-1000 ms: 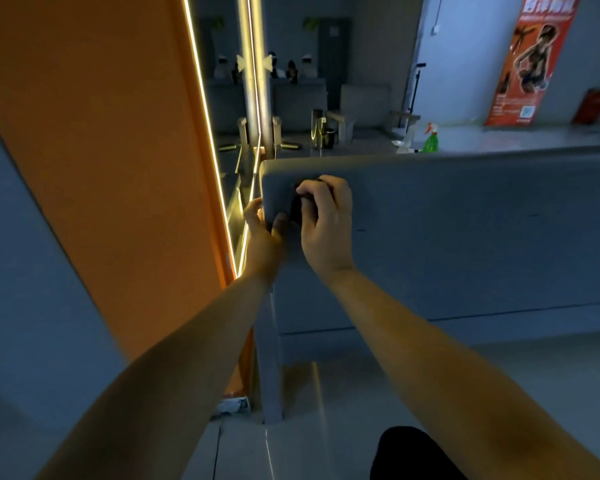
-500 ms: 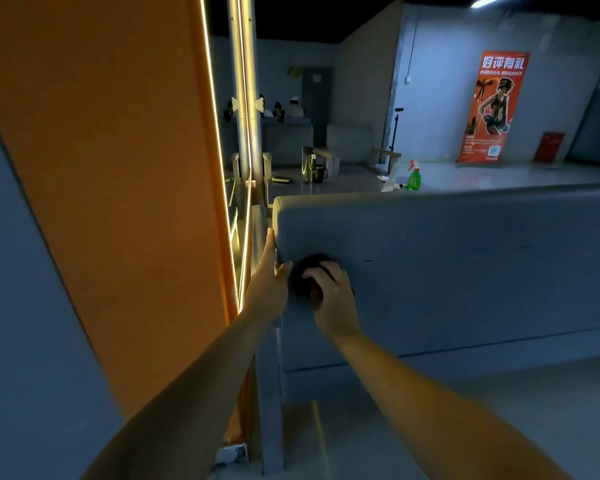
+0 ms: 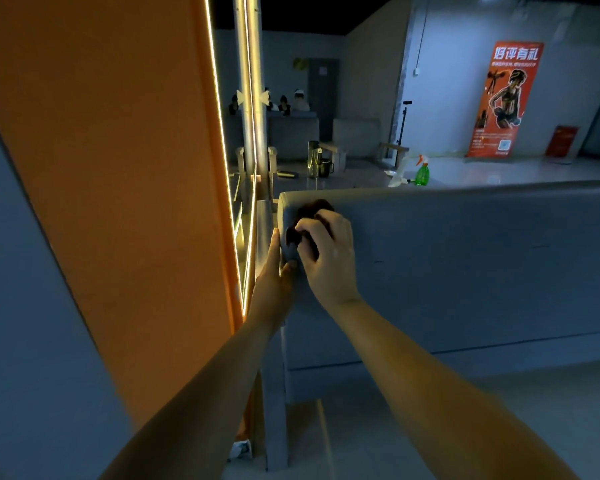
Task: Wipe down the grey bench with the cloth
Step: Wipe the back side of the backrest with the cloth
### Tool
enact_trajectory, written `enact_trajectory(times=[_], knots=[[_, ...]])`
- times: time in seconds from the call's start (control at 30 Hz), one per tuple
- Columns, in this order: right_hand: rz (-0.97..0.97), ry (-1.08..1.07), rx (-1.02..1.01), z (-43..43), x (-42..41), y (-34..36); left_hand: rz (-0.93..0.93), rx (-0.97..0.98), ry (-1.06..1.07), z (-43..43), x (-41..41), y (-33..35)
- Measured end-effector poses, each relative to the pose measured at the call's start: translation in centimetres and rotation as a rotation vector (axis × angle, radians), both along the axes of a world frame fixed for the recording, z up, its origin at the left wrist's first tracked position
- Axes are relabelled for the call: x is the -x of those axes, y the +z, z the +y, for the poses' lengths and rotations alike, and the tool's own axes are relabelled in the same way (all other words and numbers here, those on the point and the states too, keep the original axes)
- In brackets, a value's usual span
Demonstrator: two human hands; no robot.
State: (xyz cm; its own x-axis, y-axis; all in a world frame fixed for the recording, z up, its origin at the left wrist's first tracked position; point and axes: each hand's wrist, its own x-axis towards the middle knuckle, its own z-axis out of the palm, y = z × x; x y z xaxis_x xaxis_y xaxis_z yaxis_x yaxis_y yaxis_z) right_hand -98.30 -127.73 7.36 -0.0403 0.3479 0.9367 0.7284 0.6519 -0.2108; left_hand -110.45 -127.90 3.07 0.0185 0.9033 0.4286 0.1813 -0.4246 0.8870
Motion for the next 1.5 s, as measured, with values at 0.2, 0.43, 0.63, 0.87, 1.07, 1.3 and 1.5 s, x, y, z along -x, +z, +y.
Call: enact_trajectory(times=[0.2, 0.43, 0.63, 0.87, 1.07, 1.3, 1.5], knots=[[-0.021, 0.052, 0.232, 0.0, -1.3, -7.2, 0.148, -0.16, 0.17, -0.6, -0.6, 0.5], [0.087, 0.087, 0.302, -1.4, -3.2, -5.6, -0.052, -0.036, 0.193, -0.3, -2.2, -0.5], [0.632, -0.098, 0.164, -0.2, -10.5, -2.0, -0.107, 0.108, 0.305, -0.9, -5.3, -1.8], [0.522, 0.009, 0.471, 0.0, -3.3, -8.3, -0.038, 0.18, 0.508, 0.8, -6.9, -2.7], [0.381, 0.107, 0.58, -0.5, -5.8, -7.8, -0.133, 0.139, 0.443, 1.3, -5.4, -4.4], [0.679, -0.067, 0.295, 0.8, -9.8, -4.7, -0.088, 0.082, 0.498, 1.8, -5.7, -4.8], [0.634, 0.019, 0.468, 0.8, -4.2, -7.3, -0.119, 0.257, 0.435, 3.6, -5.1, -7.1]])
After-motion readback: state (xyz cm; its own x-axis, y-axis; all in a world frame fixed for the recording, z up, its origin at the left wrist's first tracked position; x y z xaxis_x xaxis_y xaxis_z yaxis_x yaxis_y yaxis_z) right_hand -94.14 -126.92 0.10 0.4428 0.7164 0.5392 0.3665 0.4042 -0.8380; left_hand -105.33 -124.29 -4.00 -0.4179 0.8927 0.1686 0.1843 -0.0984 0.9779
